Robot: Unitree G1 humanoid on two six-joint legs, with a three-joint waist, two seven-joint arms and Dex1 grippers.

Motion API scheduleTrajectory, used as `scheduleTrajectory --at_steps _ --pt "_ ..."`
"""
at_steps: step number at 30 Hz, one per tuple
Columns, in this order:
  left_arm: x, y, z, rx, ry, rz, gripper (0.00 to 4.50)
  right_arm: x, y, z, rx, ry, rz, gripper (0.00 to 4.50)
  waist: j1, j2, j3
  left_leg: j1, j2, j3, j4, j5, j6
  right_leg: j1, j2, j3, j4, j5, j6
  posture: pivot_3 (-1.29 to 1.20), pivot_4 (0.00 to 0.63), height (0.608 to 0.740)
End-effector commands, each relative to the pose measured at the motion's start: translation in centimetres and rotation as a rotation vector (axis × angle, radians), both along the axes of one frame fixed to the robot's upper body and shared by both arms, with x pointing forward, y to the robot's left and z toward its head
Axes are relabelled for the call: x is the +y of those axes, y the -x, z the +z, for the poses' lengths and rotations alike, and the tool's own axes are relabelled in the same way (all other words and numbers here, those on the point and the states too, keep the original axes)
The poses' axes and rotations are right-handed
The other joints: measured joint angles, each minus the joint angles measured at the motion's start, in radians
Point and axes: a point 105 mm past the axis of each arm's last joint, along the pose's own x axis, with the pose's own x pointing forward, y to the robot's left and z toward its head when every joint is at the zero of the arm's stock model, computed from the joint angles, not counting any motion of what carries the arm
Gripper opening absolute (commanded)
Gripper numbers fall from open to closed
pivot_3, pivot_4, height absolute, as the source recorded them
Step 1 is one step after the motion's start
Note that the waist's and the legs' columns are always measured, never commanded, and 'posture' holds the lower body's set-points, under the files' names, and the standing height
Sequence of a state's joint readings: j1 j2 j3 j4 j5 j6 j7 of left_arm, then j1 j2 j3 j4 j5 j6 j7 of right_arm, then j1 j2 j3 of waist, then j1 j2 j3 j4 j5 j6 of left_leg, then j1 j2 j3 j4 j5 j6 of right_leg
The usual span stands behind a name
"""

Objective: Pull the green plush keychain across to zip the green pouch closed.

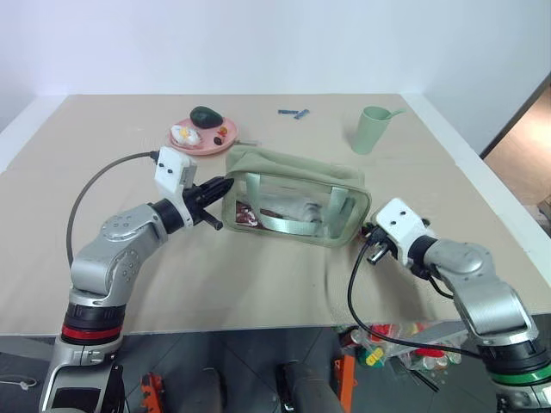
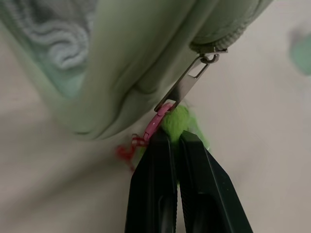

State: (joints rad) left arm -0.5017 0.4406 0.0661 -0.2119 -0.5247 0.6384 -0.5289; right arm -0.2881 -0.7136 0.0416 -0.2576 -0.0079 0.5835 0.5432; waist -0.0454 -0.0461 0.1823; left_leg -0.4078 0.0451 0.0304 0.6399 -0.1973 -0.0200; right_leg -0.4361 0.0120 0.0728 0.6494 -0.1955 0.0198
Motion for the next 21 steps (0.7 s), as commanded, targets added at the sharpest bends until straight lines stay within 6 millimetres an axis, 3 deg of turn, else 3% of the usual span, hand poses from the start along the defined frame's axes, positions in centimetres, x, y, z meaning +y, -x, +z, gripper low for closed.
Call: scheduleTrajectory --at_steps 1,6,8,9,11,14,21 --pt "0.0 0.1 1.1 -0.054 -0.012 0.006 0.00 -0.7 -1.3 -0.1 -0.059 0.018 -0.053 0.04 -0.001 0.000 0.000 0.000 0.000 0.000 0.000 0.000 0.000 0.000 0.000 0.000 0.000 0.000 0.000 0.00 0.150 0.740" --pt "-0.1 0.0 1.1 -0.056 -0.015 0.004 0.00 -1.6 -2.4 1.8 -0.155 0.019 -0.073 0.04 0.000 0.000 0.000 0.000 0.000 0.000 0.000 0.000 0.000 0.000 0.000 0.000 0.000 0.000 0.000 0.00 0.150 0.740" --pt "0.2 0.0 1.2 -0.058 -0.016 0.003 0.00 -1.6 -2.4 3.8 -0.181 -0.074 -0.052 0.04 0.000 0.000 0.000 0.000 0.000 0.000 -0.001 0.000 0.000 0.000 0.000 0.000 0.000 0.000 0.001 0.00 0.150 0.740" --pt "0.3 0.1 1.2 -0.057 -0.020 -0.002 0.00 -1.8 -2.3 4.7 -0.190 -0.120 -0.046 0.53 0.000 0.000 0.000 -0.001 0.000 0.000 -0.001 0.000 0.000 0.000 0.000 0.000 0.000 0.001 0.001 0.00 0.150 0.740" --pt "0.2 0.4 1.5 -0.053 -0.009 -0.034 0.71 -1.5 -1.9 6.5 -0.203 -0.177 0.018 0.99 0.000 0.000 0.000 -0.001 0.000 0.000 -0.002 0.000 0.000 -0.001 0.000 0.000 0.000 0.001 0.003 0.00 0.150 0.740" --pt "0.6 0.5 2.4 -0.070 0.000 -0.056 1.65 -1.7 -0.6 9.0 -0.215 -0.212 0.100 2.07 0.000 0.000 0.000 -0.001 0.000 -0.001 -0.002 0.000 0.000 -0.001 0.000 0.000 0.000 0.001 0.003 0.00 0.150 0.740" --pt "1.9 0.4 4.0 -0.092 -0.002 -0.090 4.05 -3.0 2.3 12.5 -0.245 -0.332 0.182 4.48 0.000 0.001 0.001 -0.001 0.000 -0.001 -0.003 0.000 0.000 -0.001 0.001 -0.001 0.000 0.001 0.002 0.00 0.150 0.740"
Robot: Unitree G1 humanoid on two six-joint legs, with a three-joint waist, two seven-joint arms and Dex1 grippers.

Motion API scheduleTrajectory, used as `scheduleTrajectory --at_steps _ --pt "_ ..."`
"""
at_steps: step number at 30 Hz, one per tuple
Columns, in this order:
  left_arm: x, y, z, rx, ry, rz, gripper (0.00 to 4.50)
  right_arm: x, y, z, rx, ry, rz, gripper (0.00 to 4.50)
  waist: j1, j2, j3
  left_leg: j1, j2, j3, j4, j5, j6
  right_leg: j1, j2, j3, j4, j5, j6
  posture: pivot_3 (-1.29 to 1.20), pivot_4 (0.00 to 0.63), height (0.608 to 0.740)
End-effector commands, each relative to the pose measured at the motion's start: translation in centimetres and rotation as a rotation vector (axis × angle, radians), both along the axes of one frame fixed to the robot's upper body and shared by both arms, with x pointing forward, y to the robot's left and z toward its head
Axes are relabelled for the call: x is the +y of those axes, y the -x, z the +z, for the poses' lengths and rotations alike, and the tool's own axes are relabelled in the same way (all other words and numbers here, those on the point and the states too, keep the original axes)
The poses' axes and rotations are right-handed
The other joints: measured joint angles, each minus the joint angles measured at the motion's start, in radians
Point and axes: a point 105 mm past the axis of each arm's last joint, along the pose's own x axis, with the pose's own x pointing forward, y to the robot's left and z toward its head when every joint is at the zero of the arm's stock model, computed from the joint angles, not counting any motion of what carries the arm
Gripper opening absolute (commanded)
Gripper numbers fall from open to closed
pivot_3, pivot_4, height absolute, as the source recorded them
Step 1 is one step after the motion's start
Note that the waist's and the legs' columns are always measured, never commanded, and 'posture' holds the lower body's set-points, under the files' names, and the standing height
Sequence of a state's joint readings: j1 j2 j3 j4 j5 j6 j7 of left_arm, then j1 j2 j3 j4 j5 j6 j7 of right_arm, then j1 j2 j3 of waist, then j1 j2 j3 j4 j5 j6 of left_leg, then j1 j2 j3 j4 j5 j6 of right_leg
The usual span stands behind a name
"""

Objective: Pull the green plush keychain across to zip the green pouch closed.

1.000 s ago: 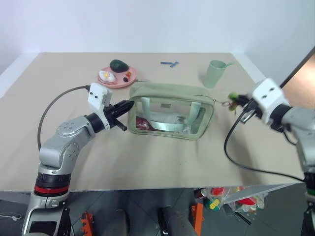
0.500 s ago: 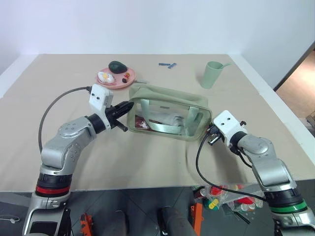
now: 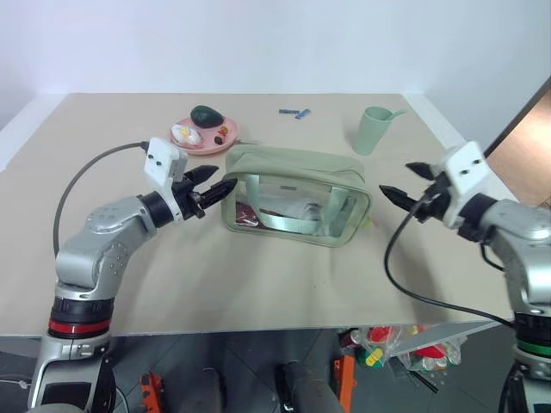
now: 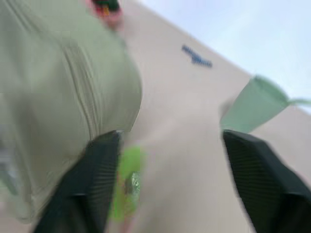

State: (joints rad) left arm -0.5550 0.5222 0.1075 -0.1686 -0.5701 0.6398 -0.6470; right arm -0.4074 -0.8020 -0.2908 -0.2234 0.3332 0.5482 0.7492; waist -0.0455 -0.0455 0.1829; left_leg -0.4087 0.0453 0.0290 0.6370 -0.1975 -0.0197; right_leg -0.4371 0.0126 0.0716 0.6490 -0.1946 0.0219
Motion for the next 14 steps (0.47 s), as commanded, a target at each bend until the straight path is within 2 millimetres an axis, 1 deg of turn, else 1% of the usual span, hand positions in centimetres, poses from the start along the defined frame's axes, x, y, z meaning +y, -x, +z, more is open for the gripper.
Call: scheduleTrajectory --at_steps 1,3,5,8,10,12,14 --pt "0.9 0.4 2.4 -0.052 0.035 -0.030 4.43 -0.2 1.9 2.7 -0.060 -0.075 0.051 4.50 -0.001 0.000 0.000 0.000 0.000 0.000 0.000 0.000 0.000 0.000 0.000 0.000 0.000 0.000 0.000 0.00 0.150 0.740" --pt "1.7 1.1 2.9 -0.033 0.060 -0.066 4.47 0.3 3.1 3.0 -0.021 -0.155 0.105 4.50 -0.002 0.000 0.000 0.000 0.000 0.000 0.000 0.000 0.000 0.000 0.000 0.000 0.000 0.000 0.000 0.00 0.150 0.740" --pt "2.2 1.6 2.9 -0.017 0.051 -0.083 4.47 0.7 4.0 2.9 0.022 -0.183 0.140 4.50 -0.003 0.000 0.000 0.000 0.001 0.000 0.000 0.000 0.000 0.000 0.000 0.000 0.000 0.000 0.000 0.00 0.150 0.740" --pt "4.4 1.9 1.0 0.015 -0.064 -0.018 4.47 1.7 6.0 0.8 0.146 -0.177 0.212 4.50 -0.002 0.000 0.000 0.000 0.001 0.000 -0.001 0.000 0.000 0.000 0.000 0.000 0.000 -0.001 -0.001 0.00 0.150 0.740" --pt "5.6 1.9 -0.7 0.046 -0.099 0.063 4.47 3.1 7.5 -1.9 0.228 -0.164 0.255 4.50 -0.001 0.000 0.000 0.001 0.001 0.000 -0.002 -0.001 0.001 0.000 0.000 -0.001 0.000 -0.003 -0.003 0.00 0.150 0.740" --pt "5.9 2.2 -2.5 0.053 -0.148 0.109 4.47 3.8 8.1 -3.5 0.262 -0.189 0.247 4.50 0.000 0.000 0.000 0.001 0.002 -0.001 -0.003 -0.001 0.000 0.000 0.000 -0.002 0.000 -0.004 -0.002 0.00 0.150 0.740" --pt "5.8 2.3 -3.6 0.059 -0.158 0.130 4.47 4.0 8.2 -4.3 0.262 -0.205 0.221 4.50 0.000 0.000 0.000 0.000 0.001 0.000 -0.002 -0.001 0.000 -0.001 0.000 -0.001 0.000 -0.004 -0.003 0.00 0.150 0.740"
